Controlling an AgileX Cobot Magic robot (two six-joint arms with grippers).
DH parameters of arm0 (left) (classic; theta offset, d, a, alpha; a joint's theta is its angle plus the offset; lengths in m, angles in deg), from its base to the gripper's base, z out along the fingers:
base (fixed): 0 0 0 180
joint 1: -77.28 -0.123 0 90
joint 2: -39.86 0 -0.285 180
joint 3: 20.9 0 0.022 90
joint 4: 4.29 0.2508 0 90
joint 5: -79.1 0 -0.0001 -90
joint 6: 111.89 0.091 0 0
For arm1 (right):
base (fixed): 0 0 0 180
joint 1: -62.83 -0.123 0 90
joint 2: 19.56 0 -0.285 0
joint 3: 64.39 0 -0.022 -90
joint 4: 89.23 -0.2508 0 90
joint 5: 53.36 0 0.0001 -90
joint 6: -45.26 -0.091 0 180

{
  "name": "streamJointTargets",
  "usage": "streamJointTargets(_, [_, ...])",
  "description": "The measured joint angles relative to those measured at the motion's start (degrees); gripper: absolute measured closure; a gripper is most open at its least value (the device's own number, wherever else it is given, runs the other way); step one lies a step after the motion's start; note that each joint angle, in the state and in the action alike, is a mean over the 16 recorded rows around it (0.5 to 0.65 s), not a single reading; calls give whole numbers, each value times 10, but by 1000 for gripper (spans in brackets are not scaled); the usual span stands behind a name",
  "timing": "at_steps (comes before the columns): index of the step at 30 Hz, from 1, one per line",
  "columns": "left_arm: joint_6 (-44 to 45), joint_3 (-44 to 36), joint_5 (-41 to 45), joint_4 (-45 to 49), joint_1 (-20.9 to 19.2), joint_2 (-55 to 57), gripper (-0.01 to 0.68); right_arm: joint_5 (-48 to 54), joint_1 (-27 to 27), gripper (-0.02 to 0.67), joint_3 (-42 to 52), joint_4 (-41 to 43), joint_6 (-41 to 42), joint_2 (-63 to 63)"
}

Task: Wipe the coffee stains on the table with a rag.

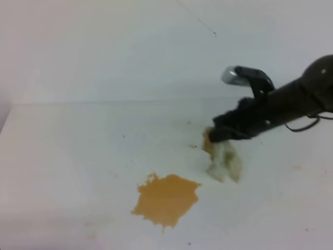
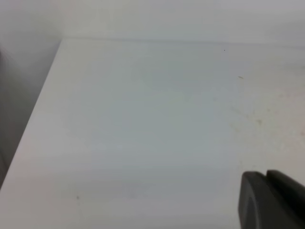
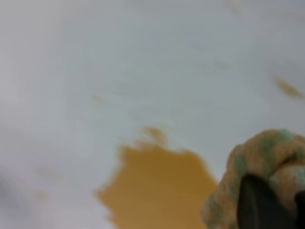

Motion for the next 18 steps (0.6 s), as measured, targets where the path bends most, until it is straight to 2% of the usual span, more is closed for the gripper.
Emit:
streamJointTargets(5, [0, 0, 1, 0, 0, 0, 672, 27, -47, 615, -61, -91, 43, 20])
streamJointTargets(9, [0, 0, 1, 0, 0, 0, 672, 40, -91, 616, -105, -131, 57, 52])
streamJointTargets(14, [0, 0, 2, 0, 0, 0, 672, 53, -137, 616, -152, -149, 54, 110])
streamJointTargets(18, [0, -1, 2, 0, 0, -1, 672, 59, -160, 616, -181, -132, 38, 155])
